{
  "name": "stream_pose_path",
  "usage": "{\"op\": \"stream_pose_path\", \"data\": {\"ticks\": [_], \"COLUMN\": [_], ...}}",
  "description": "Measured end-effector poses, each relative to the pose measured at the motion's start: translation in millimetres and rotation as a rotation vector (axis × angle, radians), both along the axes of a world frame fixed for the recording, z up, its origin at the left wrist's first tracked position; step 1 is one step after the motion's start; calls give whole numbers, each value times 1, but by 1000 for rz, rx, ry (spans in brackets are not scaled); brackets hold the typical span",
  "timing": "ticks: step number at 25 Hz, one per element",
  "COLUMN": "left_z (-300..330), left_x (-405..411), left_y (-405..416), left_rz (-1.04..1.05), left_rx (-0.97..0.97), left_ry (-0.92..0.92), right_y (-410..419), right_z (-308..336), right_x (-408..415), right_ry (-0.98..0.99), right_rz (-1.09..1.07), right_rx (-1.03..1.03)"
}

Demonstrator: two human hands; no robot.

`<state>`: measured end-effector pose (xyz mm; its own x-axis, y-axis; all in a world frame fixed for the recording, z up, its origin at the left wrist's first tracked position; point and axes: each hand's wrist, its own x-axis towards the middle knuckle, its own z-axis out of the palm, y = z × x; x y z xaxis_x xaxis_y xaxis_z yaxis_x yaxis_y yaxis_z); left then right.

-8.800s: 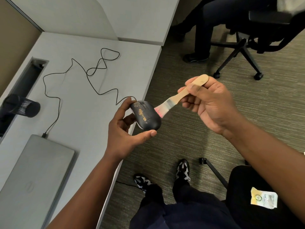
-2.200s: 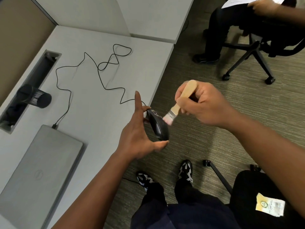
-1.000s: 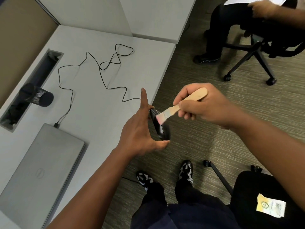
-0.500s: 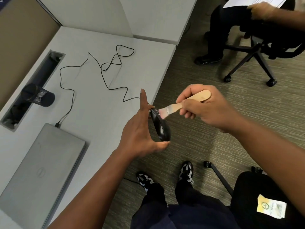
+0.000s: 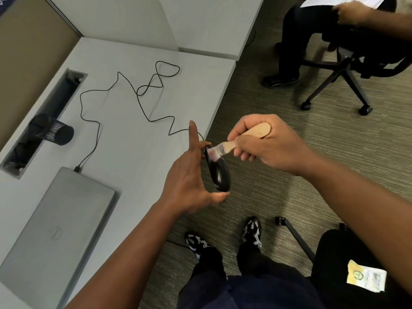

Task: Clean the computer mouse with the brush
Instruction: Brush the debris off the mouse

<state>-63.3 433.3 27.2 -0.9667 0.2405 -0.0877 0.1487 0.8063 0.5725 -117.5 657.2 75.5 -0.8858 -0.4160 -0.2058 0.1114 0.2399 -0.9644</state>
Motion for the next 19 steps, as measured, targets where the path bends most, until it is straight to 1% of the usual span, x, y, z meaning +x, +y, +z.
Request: {"op": "stream_pose_path", "data": {"ticks": [3, 7, 9, 10, 12, 14, 16, 19], "left_z": [0, 0, 1, 1, 2, 3, 3, 3], "left_x": [2, 3, 2, 0, -2, -4, -5, -6], "left_y": [1, 0, -1, -1, -3, -3, -2, -4], "left_rz": [15, 45, 50, 51, 56, 55, 50, 64], "left_rx": [26, 24, 15, 10, 7, 13, 15, 15], "left_ry": [10, 45, 51, 52, 43, 26, 17, 10], "right_y": [-5, 1, 4, 4, 3, -1, -4, 2], "right_z": [-2, 1, 4, 4, 5, 4, 2, 3], "right_x": [-4, 3, 7, 7, 5, 5, 7, 9], "right_ry": [28, -63, -36, -6, 21, 32, 44, -2], "right_rz": [5, 180, 231, 207, 126, 132, 237, 380], "right_rx": [29, 95, 142, 140, 52, -1, 58, 149]}}
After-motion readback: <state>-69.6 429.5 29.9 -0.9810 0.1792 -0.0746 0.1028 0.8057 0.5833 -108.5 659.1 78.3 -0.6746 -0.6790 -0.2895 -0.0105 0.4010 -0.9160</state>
